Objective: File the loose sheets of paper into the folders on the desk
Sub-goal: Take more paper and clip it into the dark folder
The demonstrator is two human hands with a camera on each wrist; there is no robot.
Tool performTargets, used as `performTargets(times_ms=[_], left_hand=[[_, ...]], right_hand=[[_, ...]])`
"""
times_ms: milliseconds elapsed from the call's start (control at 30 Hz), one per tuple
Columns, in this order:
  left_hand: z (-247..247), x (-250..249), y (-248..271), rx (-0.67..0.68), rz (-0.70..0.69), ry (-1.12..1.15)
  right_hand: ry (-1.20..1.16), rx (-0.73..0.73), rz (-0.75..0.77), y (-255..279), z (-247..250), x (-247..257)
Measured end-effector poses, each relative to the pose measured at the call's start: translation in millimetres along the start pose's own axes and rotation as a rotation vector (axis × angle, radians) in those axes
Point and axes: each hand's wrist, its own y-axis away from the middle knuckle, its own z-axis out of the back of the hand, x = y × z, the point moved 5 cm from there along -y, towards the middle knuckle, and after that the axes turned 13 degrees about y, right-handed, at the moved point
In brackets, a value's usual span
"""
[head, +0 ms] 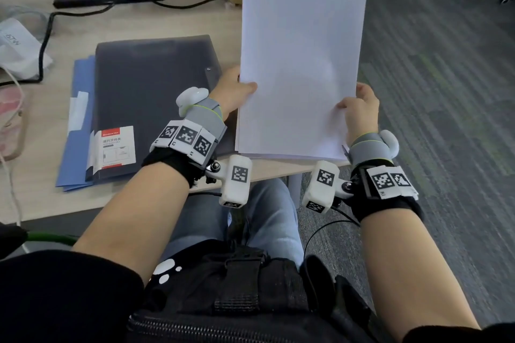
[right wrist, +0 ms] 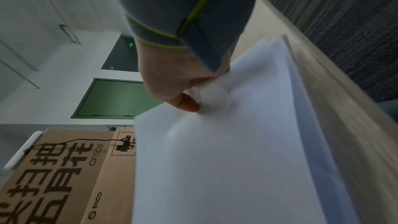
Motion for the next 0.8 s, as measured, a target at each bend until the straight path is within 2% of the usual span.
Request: performTargets(times_ms=[100, 200, 433, 600, 700, 800], left_hand=[[2.3, 2.6, -0.2, -0.031, 0.042, 0.104], [1.3, 6.9, -0.5, 0.008, 0.084, 0.211], [7.8, 10.0, -1.9, -0.016, 0.057, 0.157], [10.3, 6.2, 1.4, -0.067, 0.053, 0.272], [9.7, -5.6, -1.2, -0.011, 0.003, 0.258], [11.2, -25.3, 0.1, -0.017, -0.086, 0.264]], right_hand=[[-0.068, 0.022, 0.050, 4.3, 0.9, 4.5], [-0.089, 0.026, 0.058, 4.9, 0.7, 4.2], [0.052, 0.048, 0.028, -1.1, 0.7, -5.1], [0.051, 0.004, 0.021, 0.8, -0.9, -6.5], [0.034, -0.028, 0.051, -0.3, 1.3, 1.7], [-0.022, -0.071, 0.128, -0.8, 6.4, 16.8]])
